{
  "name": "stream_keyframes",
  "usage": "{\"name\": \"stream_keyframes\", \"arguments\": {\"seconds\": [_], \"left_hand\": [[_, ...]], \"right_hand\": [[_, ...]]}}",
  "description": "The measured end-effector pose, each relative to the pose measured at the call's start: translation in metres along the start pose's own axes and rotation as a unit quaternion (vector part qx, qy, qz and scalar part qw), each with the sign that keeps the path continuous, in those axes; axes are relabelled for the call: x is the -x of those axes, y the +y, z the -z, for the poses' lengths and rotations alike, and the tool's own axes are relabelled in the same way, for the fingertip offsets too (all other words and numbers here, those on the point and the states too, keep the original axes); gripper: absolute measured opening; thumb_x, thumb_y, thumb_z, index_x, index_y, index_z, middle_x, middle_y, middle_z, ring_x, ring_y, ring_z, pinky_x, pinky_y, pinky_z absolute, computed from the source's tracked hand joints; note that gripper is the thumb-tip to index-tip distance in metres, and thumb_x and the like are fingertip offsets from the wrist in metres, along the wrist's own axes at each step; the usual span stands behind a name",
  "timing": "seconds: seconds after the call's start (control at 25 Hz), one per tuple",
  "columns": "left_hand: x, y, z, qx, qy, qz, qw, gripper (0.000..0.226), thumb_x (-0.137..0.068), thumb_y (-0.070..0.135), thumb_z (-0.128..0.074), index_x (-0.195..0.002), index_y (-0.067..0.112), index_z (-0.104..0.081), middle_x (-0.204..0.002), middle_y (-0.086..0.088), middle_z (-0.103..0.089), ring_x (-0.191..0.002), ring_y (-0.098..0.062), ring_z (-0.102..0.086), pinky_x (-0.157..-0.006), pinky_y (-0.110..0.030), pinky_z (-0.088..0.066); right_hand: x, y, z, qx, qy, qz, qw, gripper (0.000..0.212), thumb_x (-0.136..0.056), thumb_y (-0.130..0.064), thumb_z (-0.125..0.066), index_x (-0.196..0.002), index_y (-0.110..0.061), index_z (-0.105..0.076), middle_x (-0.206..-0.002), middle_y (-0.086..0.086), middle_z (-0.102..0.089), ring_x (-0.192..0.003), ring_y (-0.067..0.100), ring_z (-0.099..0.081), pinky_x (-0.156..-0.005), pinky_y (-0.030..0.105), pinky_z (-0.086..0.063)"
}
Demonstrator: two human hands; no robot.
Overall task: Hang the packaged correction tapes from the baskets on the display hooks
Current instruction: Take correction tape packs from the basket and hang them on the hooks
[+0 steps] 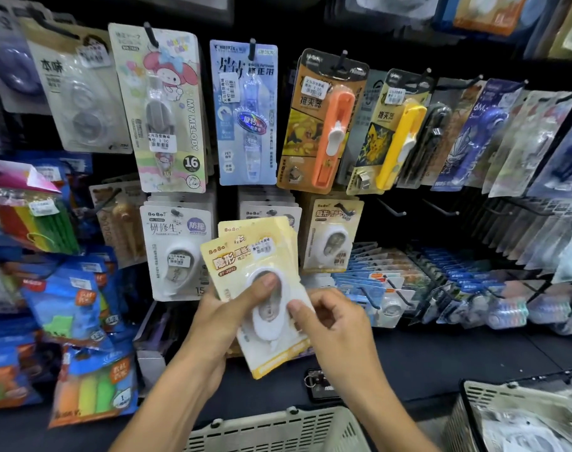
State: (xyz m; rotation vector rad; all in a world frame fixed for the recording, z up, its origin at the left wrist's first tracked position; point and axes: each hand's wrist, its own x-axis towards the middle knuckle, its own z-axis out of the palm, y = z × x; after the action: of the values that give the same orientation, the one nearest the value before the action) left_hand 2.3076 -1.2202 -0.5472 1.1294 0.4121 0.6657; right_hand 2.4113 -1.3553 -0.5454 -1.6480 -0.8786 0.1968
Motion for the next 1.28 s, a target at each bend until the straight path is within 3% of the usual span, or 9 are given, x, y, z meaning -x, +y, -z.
{"name": "stream_keyframes", "arguments": {"seconds": [0.2,0.36,0.52,0.64,0.76,0.84,1.04,1.2,1.28], "left_hand": [[0.001,0.001,0.003,0.002,-0.001,-0.006,1.0,0.057,-0.051,0.05,-0.093,-0.104,0.039,-0.075,-0.111,0.0,-0.079,-0.095,-0.023,-0.078,-0.065,-0.037,-0.064],[0.001,0.001,0.005,0.019,0.045,-0.01,0.999,0.06,-0.051,0.048,-0.091,-0.107,0.036,-0.074,-0.108,-0.001,-0.08,-0.091,-0.026,-0.079,-0.061,-0.041,-0.064],[0.001,0.004,0.007,0.016,0.052,-0.012,0.998,0.068,-0.05,0.048,-0.091,-0.113,0.033,-0.071,-0.107,-0.003,-0.08,-0.089,-0.026,-0.079,-0.067,-0.047,-0.062],[0.002,0.004,0.001,0.015,0.032,0.005,0.999,0.056,-0.05,0.046,-0.096,-0.101,0.039,-0.075,-0.104,-0.002,-0.081,-0.085,-0.026,-0.079,-0.05,-0.038,-0.059],[0.004,0.005,-0.004,0.021,0.031,-0.006,0.999,0.059,-0.056,0.04,-0.09,-0.111,0.03,-0.072,-0.105,-0.004,-0.081,-0.087,-0.026,-0.079,-0.046,-0.03,-0.057],[0.003,0.007,-0.008,0.013,0.043,-0.027,0.999,0.058,-0.059,0.038,-0.084,-0.113,0.026,-0.071,-0.104,-0.003,-0.081,-0.087,-0.024,-0.079,-0.052,-0.031,-0.06],[-0.002,0.005,-0.014,-0.034,0.019,-0.046,0.998,0.061,-0.057,0.037,-0.09,-0.114,0.026,-0.07,-0.104,0.003,-0.081,-0.091,-0.02,-0.079,-0.066,-0.032,-0.064],[-0.004,0.004,-0.006,-0.03,-0.027,-0.034,0.999,0.061,-0.055,0.039,-0.097,-0.109,0.033,-0.071,-0.11,-0.002,-0.079,-0.097,-0.025,-0.078,-0.07,-0.034,-0.065],[-0.004,0.002,-0.003,-0.038,-0.026,-0.042,0.998,0.067,-0.055,0.032,-0.101,-0.114,0.03,-0.069,-0.112,-0.002,-0.079,-0.1,-0.024,-0.077,-0.076,-0.037,-0.065]], "right_hand": [[-0.014,0.007,0.019,-0.189,0.054,-0.099,0.976,0.02,-0.102,-0.028,-0.057,-0.089,-0.014,-0.062,-0.079,0.013,-0.071,-0.056,0.021,-0.064,-0.049,0.031,-0.053],[-0.027,0.02,0.05,-0.131,0.164,-0.142,0.967,0.022,-0.103,-0.031,-0.056,-0.089,-0.014,-0.059,-0.057,-0.001,-0.061,-0.037,0.014,-0.05,-0.036,0.025,-0.04],[-0.029,0.024,0.067,-0.067,0.157,-0.143,0.975,0.02,-0.098,-0.039,-0.061,-0.088,-0.023,-0.067,-0.053,-0.004,-0.06,-0.041,0.011,-0.045,-0.042,0.028,-0.036],[-0.035,0.023,0.066,-0.075,0.186,-0.171,0.965,0.015,-0.094,-0.039,-0.067,-0.096,-0.024,-0.066,-0.054,-0.002,-0.06,-0.04,0.013,-0.043,-0.043,0.031,-0.037],[-0.032,0.022,0.058,-0.193,0.143,-0.276,0.931,0.042,-0.092,-0.028,-0.073,-0.125,-0.026,-0.047,-0.091,0.004,-0.073,-0.059,0.016,-0.067,-0.044,0.029,-0.051],[-0.023,0.021,0.049,-0.173,0.101,-0.242,0.949,0.038,-0.093,-0.03,-0.071,-0.126,-0.033,-0.051,-0.11,0.002,-0.071,-0.084,0.019,-0.073,-0.057,0.031,-0.058],[-0.012,-0.003,0.014,-0.06,-0.063,-0.055,0.995,0.006,-0.093,-0.029,-0.07,-0.092,-0.025,-0.074,-0.088,0.0,-0.076,-0.076,0.007,-0.069,-0.067,0.024,-0.056],[-0.015,-0.01,0.009,-0.186,-0.014,-0.114,0.976,0.024,-0.101,-0.025,-0.058,-0.105,-0.003,-0.065,-0.102,0.022,-0.073,-0.086,0.026,-0.068,-0.081,0.043,-0.056],[-0.015,-0.009,0.014,-0.196,0.0,-0.121,0.973,0.023,-0.103,-0.027,-0.054,-0.107,-0.006,-0.063,-0.098,0.018,-0.075,-0.081,0.024,-0.069,-0.069,0.038,-0.059]]}}
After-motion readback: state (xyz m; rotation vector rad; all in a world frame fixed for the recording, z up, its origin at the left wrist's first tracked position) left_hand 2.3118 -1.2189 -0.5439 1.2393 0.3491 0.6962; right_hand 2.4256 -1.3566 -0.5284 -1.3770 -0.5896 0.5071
